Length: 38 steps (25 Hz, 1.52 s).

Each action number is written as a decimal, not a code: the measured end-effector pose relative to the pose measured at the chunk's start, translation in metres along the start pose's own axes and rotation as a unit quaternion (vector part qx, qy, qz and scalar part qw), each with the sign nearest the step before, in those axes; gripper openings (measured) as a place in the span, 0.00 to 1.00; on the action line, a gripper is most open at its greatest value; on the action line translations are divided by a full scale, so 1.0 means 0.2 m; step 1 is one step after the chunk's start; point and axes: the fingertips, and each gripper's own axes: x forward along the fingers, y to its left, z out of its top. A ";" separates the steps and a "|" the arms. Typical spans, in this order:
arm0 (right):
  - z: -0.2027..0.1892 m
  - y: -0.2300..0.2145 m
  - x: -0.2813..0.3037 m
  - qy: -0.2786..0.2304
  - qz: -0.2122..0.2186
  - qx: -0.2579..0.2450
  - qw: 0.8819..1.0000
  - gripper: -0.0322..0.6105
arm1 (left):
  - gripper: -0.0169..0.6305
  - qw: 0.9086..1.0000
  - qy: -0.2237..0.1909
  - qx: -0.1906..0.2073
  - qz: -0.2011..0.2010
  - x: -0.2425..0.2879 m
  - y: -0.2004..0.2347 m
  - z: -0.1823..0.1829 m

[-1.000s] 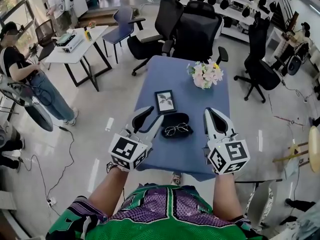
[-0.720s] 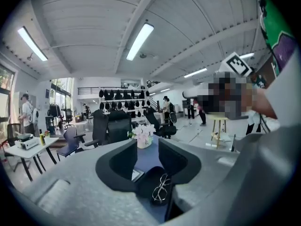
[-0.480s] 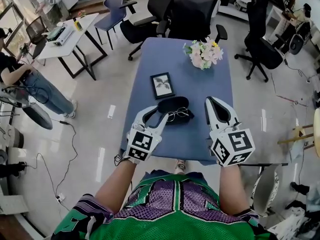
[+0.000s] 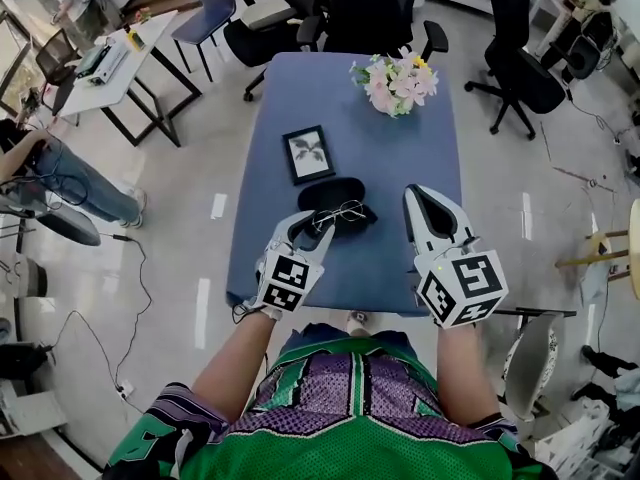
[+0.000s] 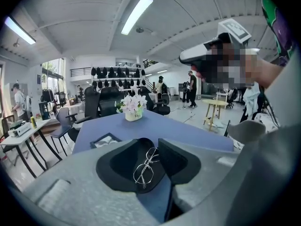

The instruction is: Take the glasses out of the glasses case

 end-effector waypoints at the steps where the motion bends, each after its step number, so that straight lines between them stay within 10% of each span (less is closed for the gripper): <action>1: -0.02 -0.02 0.01 0.003 -0.002 0.000 1.000 0.06 | 0.25 1.000 0.004 0.000 -0.001 0.02 -0.01 -0.02; 19: -0.16 -0.19 0.05 0.034 0.002 0.001 0.999 0.06 | 0.24 0.995 0.080 -0.067 0.000 0.35 -0.04 -0.27; 38: -0.18 -0.25 0.06 0.038 0.015 0.006 0.999 0.06 | 0.15 0.977 0.210 -0.026 0.011 0.46 -0.10 -0.50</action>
